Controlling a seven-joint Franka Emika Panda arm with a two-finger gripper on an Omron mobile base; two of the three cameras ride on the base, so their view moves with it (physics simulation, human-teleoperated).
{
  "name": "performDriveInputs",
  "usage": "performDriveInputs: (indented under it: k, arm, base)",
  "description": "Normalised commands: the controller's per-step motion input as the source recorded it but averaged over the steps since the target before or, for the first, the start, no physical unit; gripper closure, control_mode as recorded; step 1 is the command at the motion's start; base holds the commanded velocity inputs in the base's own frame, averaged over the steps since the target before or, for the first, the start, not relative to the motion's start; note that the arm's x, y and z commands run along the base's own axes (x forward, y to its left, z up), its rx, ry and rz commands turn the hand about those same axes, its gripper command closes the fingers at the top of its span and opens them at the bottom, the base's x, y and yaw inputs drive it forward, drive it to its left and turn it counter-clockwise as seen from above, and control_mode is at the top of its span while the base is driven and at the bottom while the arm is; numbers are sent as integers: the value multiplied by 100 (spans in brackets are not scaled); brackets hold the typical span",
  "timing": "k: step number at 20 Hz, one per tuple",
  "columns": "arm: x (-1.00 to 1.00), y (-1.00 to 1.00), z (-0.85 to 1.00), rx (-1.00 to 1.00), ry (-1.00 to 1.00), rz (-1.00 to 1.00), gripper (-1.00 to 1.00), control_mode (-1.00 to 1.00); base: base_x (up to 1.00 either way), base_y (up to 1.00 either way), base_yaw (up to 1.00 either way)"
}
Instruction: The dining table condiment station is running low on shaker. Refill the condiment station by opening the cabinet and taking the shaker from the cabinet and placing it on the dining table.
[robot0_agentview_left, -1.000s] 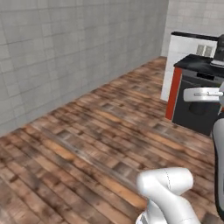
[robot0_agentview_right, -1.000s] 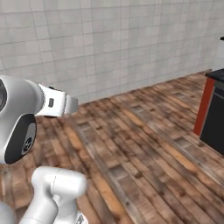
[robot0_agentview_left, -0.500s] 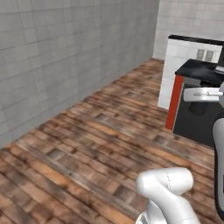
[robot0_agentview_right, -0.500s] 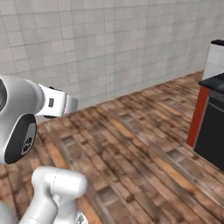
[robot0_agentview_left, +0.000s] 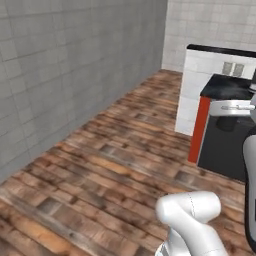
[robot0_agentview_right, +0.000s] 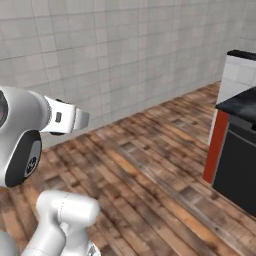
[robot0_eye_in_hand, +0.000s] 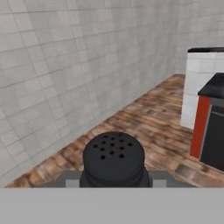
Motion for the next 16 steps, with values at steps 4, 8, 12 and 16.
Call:
performDriveInputs:
  k: [4,8,12,16]
  arm:
    - [0,0,0,0,0,0,100,100]
    - [0,0,0,0,0,0,100,100]
    - [0,0,0,0,0,0,100,100]
    - [0,0,0,0,0,0,100,100]
  base:
    - [100,0,-22]
    - [100,0,-23]
    - [100,0,-26]
    - [100,0,-33]
